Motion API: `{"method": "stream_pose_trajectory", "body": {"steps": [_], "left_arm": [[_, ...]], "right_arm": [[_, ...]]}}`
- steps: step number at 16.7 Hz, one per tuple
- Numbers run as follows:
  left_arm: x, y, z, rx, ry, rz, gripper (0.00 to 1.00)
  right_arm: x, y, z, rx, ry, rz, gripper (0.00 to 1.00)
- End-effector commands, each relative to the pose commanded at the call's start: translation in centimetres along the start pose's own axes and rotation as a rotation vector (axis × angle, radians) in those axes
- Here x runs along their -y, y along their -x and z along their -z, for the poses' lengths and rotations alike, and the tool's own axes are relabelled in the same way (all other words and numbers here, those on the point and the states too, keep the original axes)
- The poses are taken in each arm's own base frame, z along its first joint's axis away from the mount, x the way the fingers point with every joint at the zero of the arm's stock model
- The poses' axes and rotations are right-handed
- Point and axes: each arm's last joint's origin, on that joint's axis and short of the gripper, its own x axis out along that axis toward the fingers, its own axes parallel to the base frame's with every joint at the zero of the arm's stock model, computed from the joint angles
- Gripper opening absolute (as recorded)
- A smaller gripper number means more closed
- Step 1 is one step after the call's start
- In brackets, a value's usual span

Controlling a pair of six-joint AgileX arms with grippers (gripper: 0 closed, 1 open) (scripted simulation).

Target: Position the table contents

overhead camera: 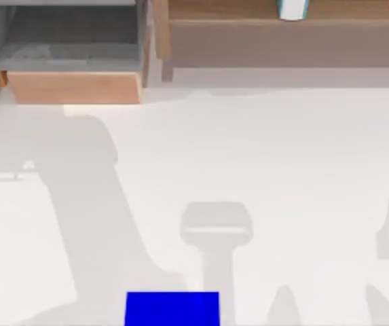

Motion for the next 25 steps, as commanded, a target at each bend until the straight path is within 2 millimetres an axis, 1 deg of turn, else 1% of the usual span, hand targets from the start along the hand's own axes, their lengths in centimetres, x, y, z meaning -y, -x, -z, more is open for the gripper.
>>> {"method": "stream_pose_trajectory", "body": {"steps": [2, 4, 5, 7, 9, 11, 14, 16, 17, 18, 22, 25], "left_arm": [[0.9, 2.5, 0.7, 0.004, -0.006, 0.001, 1.00], [1.6, 4.0, 1.2, 0.005, -0.006, 0.003, 1.00], [1.8, 4.3, 1.4, 0.005, -0.006, 0.005, 1.00], [1.8, 4.3, 1.4, 0.008, -0.006, 0.005, 1.00], [1.4, 3.2, 1.1, 0.015, -0.008, 0.002, 1.00], [0.7, 1.2, 0.6, 0.015, -0.009, 0.000, 1.00], [-0.4, -3.1, -0.2, 0.002, -0.003, 0.001, 1.00], [-0.5, -5.7, -0.9, -0.001, -0.005, -0.003, 1.00], [-0.5, -6.3, -1.2, 0.003, -0.008, -0.007, 1.00], [-0.4, -6.5, -1.4, 0.006, -0.009, -0.008, 1.00], [-0.4, -6.5, -1.4, 0.006, -0.009, -0.008, 1.00], [-0.4, -6.5, -1.4, 0.006, -0.009, -0.008, 0.77]], "right_arm": [[0.0, 0.0, 0.0, 0.000, 0.000, 0.000, 1.00], [0.0, 0.0, 0.0, 0.000, 0.000, 0.000, 1.00], [0.0, 0.0, 0.0, 0.000, 0.000, 0.000, 1.00], [0.0, 0.0, 0.0, 0.000, 0.000, 0.000, 1.00], [0.0, 0.0, 0.0, 0.000, 0.000, 0.000, 1.00], [0.0, 0.0, 0.0, 0.000, 0.000, 0.000, 1.00], [0.0, 0.0, 0.0, 0.000, 0.000, 0.000, 1.00], [0.0, 0.0, 0.0, 0.000, 0.000, 0.000, 1.00], [0.0, 0.0, 0.0, 0.000, 0.000, 0.000, 1.00], [0.0, 0.0, 0.0, 0.000, 0.000, 0.000, 1.00], [0.0, 0.0, 0.0, 0.000, 0.000, 0.000, 1.00], [0.0, 0.0, 0.0, 0.000, 0.000, 0.000, 1.00]]}}
